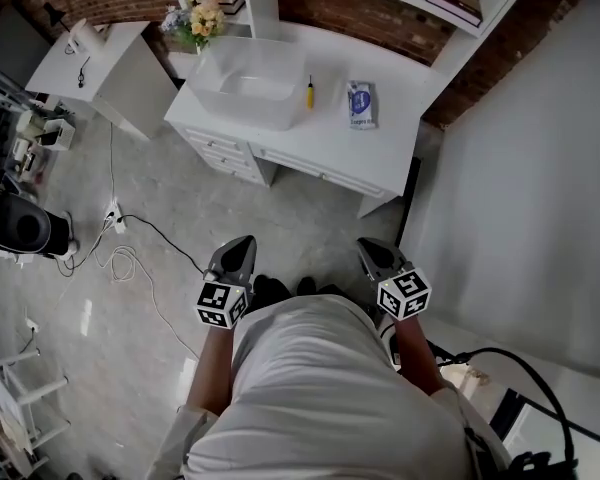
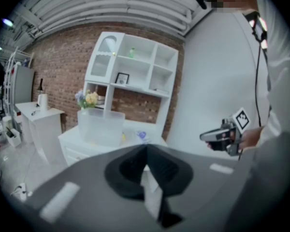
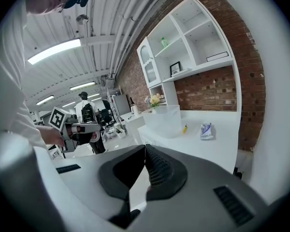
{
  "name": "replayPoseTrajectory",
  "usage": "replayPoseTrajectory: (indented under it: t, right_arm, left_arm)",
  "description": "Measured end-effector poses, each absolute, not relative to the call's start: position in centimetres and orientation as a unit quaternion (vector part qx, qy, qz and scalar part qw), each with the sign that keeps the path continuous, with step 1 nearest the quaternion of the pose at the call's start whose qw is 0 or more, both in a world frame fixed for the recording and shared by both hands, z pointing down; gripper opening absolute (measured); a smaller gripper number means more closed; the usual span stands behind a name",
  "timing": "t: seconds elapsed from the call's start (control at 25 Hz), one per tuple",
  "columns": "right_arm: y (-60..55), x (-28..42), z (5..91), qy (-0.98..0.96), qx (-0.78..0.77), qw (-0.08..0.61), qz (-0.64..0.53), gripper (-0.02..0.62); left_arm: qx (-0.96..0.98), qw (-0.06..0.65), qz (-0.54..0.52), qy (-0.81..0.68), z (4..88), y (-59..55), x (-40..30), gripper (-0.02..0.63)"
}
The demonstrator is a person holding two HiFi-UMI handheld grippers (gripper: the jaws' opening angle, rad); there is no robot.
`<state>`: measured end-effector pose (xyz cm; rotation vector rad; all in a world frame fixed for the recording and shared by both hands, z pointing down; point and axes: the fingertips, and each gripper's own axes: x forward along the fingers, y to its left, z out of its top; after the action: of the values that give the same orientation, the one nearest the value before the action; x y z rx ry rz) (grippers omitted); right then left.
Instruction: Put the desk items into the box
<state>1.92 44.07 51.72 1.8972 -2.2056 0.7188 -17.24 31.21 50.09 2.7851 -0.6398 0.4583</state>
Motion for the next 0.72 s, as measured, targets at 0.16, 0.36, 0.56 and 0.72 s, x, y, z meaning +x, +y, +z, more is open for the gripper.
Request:
replayPoseTrajectory:
  t: [0.16,0.36,0.56,0.72]
  right_arm:
    - [44.4,2.6,52.6,-0.733,0.631,0.067,0.245,0.002]
    - [44.2,3.5,52.6,-0.726,0.636,0.051,0.257,0.002]
    - [43.1,4.1,53.1,-0.721,0.640,0.038,0.262,0.002]
    - [41.6,4.6,53.5,-0.715,0.646,0.038,0.264,0.002]
  left_arm:
    - [0.955,0.123,0.162,-0.216,50.7,32.2,-16.6,0.003]
    - [0.952,0.124,0.175,-0.217,50.8,32.1,-16.2,0.003]
    - [0.954,0.115,0.178,-0.212,50.8,31.2,-15.7,0.003]
    - [0.957,0.106,0.181,-0.201,51.0,29.3,-14.8,0.003]
